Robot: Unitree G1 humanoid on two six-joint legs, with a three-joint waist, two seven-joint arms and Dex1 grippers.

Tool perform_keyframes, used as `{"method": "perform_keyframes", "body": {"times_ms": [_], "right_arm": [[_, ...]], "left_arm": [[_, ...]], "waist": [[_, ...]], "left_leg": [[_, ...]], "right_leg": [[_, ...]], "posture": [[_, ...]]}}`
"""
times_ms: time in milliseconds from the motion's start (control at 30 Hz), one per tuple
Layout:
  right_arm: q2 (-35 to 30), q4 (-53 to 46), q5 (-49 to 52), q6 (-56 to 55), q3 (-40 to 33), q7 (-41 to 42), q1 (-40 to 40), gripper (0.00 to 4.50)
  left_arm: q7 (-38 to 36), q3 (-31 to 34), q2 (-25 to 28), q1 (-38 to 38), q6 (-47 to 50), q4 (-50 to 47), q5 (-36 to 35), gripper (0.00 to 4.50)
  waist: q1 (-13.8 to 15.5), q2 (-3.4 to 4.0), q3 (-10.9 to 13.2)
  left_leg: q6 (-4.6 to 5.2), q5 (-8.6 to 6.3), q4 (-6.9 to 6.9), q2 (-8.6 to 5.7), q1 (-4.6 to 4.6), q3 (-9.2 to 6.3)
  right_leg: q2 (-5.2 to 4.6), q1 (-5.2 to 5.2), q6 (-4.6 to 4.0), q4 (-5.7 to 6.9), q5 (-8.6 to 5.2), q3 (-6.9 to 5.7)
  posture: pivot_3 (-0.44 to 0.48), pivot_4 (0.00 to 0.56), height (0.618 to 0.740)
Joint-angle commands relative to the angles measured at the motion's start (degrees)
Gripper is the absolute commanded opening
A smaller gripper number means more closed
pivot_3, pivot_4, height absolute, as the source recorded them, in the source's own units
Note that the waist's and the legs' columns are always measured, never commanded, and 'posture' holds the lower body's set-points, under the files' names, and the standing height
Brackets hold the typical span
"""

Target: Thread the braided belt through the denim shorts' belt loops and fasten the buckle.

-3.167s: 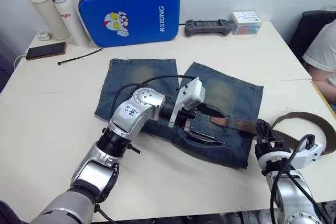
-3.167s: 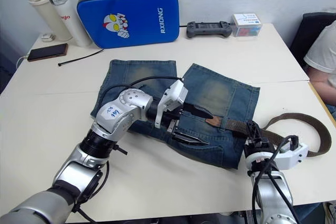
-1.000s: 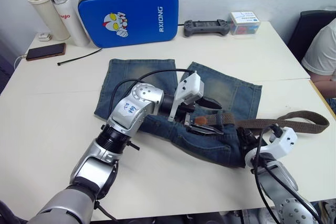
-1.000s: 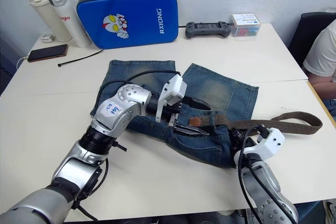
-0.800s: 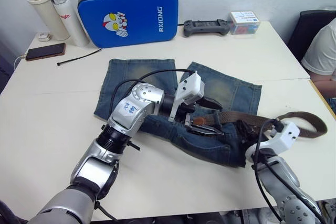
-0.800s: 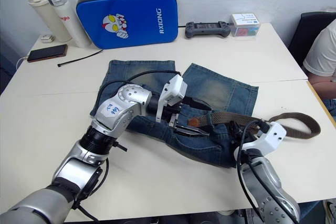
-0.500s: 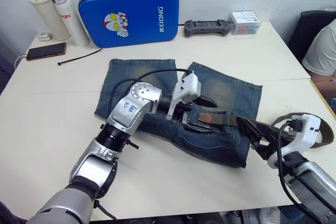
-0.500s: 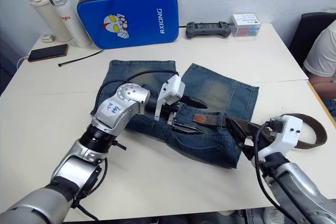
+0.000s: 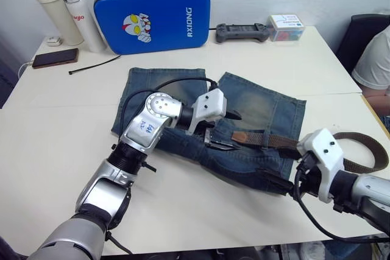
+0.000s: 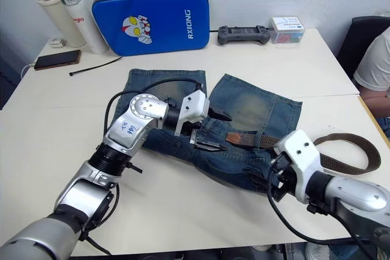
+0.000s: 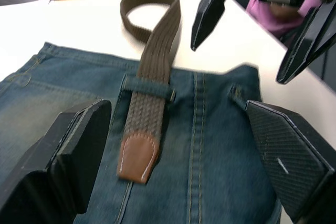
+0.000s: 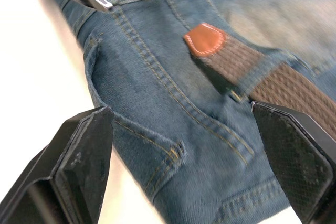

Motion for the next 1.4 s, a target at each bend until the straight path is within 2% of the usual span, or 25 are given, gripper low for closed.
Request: {"method": "perform_keyframes", "body": {"times_ms": [33, 200, 233, 333, 467, 567, 933, 1033, 1233, 1400], "right_arm": [[0.25, -2.68, -2.02, 1.26, 2.63, -0.96, -3.80, 2.75], [1.13, -2.79, -2.60, 3.64, 5.31, -3.14, -7.37, 0.29], [1.38, -2.81, -2.77, 4.19, 5.68, -4.03, -7.92, 0.03], [2.08, -2.50, -3.40, 6.41, 6.91, -6.64, -8.87, 0.03], [4.27, -0.74, -5.73, 9.29, 8.60, -10.44, -8.65, 0.03], [6.11, -0.28, -6.79, 10.70, 9.05, -11.83, -9.04, 0.03], [12.48, 5.00, -13.60, 14.88, 11.96, -12.34, -11.08, 0.03], [13.47, 5.17, -14.83, 15.58, 12.00, -11.81, -11.62, 0.00], [15.46, 5.18, -16.72, 17.07, 12.18, -10.92, -12.98, 0.00], [16.29, 5.16, -18.27, 18.42, 12.38, -9.52, -13.21, 0.00]], "left_arm": [[1.07, -0.33, -0.59, 0.33, -3.20, -0.21, 2.20, 4.50], [2.83, -1.45, -2.52, -0.16, -7.28, 2.97, 5.81, 4.50], [3.21, -1.51, -3.12, -0.38, -7.85, 3.82, 6.26, 4.50], [4.31, -1.54, -4.98, -1.21, -8.95, 6.20, 7.36, 4.50], [7.55, -4.13, -6.94, -2.77, -14.07, 11.60, 12.85, 4.50], [9.26, -3.37, -9.20, -3.52, -14.91, 14.19, 13.17, 4.50], [21.15, -7.89, -14.28, -8.31, -33.51, 32.57, 25.56, 4.50], [24.41, -8.29, -14.85, -9.15, -37.11, 35.48, 27.99, 3.73], [25.69, -7.60, -15.33, -9.55, -39.66, 38.49, 29.07, 1.31], [24.50, -5.42, -14.77, -9.35, -38.42, 38.91, 26.98, 1.23]], "waist": [[0.14, -0.01, 0.01], [0.34, -0.02, 0.01], [0.30, -0.02, 0.01], [0.27, -0.03, 0.02], [0.28, -0.04, 0.02], [0.25, -0.04, 0.01], [0.29, -0.05, 0.02], [0.35, -0.05, 0.02], [0.34, -0.05, 0.02], [0.27, -0.05, 0.01]], "left_leg": [[-0.01, 0.00, 0.03, 0.00, -0.01, 0.00], [0.04, -0.05, 0.25, 0.00, -0.11, -0.02], [0.06, -0.06, 0.29, 0.00, -0.12, -0.01], [0.07, -0.08, 0.36, 0.00, -0.15, -0.01], [0.10, -0.10, 0.42, -0.01, -0.18, -0.01], [0.12, -0.12, 0.43, 0.00, -0.19, 0.01], [0.31, -0.22, 0.48, -0.01, -0.21, 0.04], [0.31, -0.23, 0.48, -0.01, -0.21, 0.04], [0.36, -0.26, 0.50, -0.02, -0.21, 0.04], [0.35, -0.26, 0.52, -0.02, -0.21, 0.05]], "right_leg": [[0.00, 0.00, 0.00, 0.00, 0.00, 0.01], [-0.04, 0.00, 0.04, -0.01, 0.02, -0.01], [-0.04, 0.01, 0.05, 0.00, 0.03, -0.01], [-0.04, 0.00, 0.06, 0.00, 0.04, -0.01], [-0.05, -0.01, 0.07, -0.01, 0.04, -0.02], [-0.04, -0.02, 0.07, 0.01, 0.04, -0.01], [-0.05, -0.04, 0.10, 0.03, 0.06, 0.01], [-0.05, -0.04, 0.11, 0.02, 0.06, 0.01], [-0.05, -0.04, 0.14, 0.03, 0.07, 0.01], [-0.05, -0.04, 0.14, 0.03, 0.08, 0.02]], "posture": [[0.000, 0.150, 0.738], [0.000, 0.150, 0.738], [0.000, 0.150, 0.738], [0.000, 0.150, 0.738], [0.000, 0.150, 0.738], [0.000, 0.150, 0.738], [0.000, 0.150, 0.738], [0.000, 0.150, 0.738], [0.000, 0.150, 0.738], [0.000, 0.150, 0.738]]}}
